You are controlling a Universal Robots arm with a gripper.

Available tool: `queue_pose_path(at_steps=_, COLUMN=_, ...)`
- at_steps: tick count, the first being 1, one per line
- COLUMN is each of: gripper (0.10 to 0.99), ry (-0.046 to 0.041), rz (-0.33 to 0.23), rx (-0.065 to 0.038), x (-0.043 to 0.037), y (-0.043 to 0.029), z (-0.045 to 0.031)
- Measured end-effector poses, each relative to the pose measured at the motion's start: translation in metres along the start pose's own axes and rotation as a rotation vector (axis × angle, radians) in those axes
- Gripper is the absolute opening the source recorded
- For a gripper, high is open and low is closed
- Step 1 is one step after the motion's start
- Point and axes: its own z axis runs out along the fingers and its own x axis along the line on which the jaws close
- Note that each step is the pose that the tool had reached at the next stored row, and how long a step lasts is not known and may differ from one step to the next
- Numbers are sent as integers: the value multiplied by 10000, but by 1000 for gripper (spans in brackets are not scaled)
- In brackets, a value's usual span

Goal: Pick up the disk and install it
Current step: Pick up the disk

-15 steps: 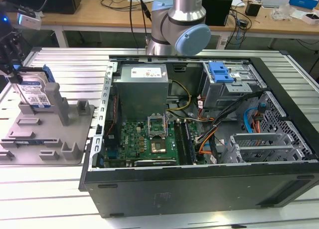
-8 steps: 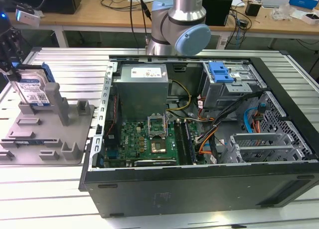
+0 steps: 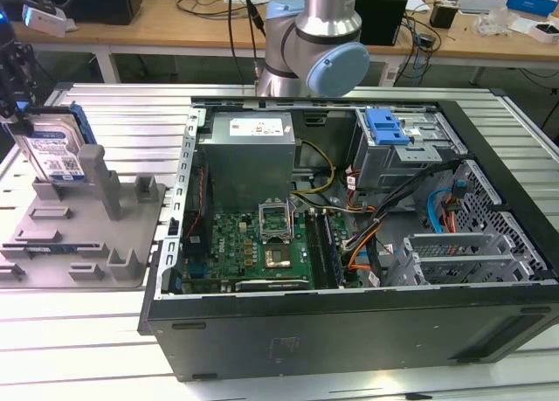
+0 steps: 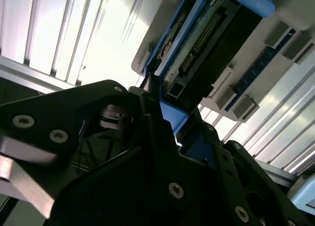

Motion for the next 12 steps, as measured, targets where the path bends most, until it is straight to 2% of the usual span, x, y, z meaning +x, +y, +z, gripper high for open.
queue_pose_path(at_steps=12, gripper=369, ry=0, rz=-7, rx=0, x=4, y=-13, z=-281)
